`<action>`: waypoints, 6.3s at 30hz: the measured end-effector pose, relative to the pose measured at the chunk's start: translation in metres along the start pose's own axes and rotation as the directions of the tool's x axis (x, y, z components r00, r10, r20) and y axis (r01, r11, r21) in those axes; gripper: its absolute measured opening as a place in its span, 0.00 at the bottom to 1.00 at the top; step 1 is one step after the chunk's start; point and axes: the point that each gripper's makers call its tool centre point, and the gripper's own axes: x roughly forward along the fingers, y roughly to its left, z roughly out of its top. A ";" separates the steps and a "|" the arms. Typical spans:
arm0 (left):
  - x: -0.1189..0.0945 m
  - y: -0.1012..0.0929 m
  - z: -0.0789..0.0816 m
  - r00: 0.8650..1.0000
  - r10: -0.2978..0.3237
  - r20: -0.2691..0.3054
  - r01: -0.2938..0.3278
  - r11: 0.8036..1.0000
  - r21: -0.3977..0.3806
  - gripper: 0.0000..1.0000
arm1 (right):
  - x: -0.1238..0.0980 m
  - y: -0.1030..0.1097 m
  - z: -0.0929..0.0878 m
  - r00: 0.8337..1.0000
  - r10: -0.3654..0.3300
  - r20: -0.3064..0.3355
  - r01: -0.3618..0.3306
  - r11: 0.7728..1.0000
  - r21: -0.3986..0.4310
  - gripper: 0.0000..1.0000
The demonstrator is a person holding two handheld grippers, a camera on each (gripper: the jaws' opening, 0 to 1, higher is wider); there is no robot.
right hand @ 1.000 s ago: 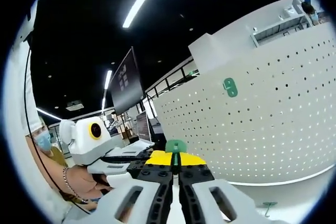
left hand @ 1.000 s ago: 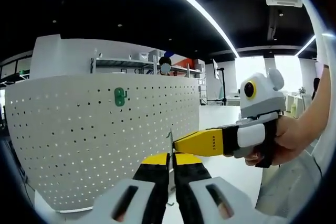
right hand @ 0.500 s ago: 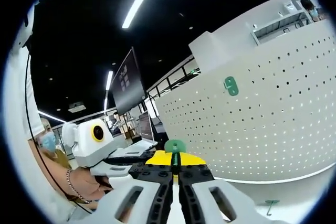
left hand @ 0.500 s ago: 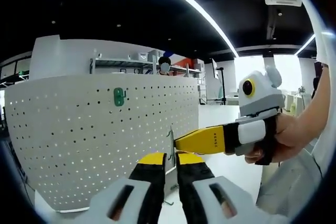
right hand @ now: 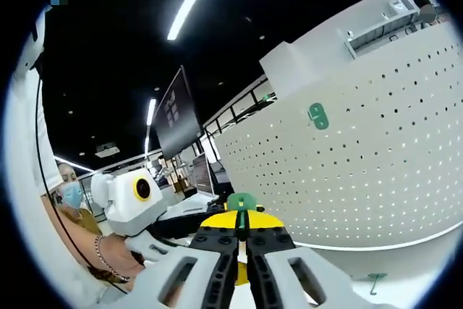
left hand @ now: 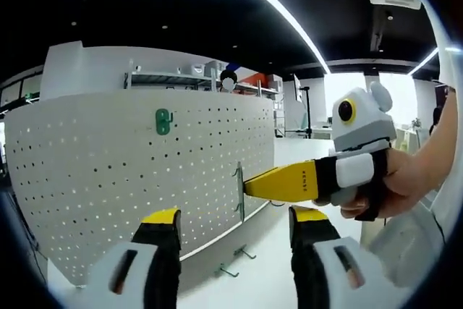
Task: Insert the hook assembly into the mounting plate slot until the hook locks in place.
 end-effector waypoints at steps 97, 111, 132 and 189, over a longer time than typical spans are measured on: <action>-0.057 -0.009 -0.096 0.988 -0.039 -0.146 0.023 0.993 -0.113 0.75 | 0.031 -0.131 0.121 0.906 -0.410 0.102 0.422 0.881 -0.213 0.00; -0.059 -0.007 -0.099 0.987 -0.035 -0.155 0.017 0.993 -0.119 0.74 | 0.050 -0.141 0.123 0.897 -0.425 0.124 0.443 0.859 -0.256 0.00; -0.060 -0.004 -0.104 0.982 -0.034 -0.184 0.011 0.992 -0.125 0.73 | 0.064 -0.152 0.120 0.878 -0.462 0.127 0.478 0.835 -0.273 0.00; -0.055 -0.011 -0.108 0.977 -0.049 -0.207 0.027 0.994 -0.110 0.72 | 0.062 -0.137 0.093 0.859 -0.479 0.181 0.509 0.757 -0.409 0.52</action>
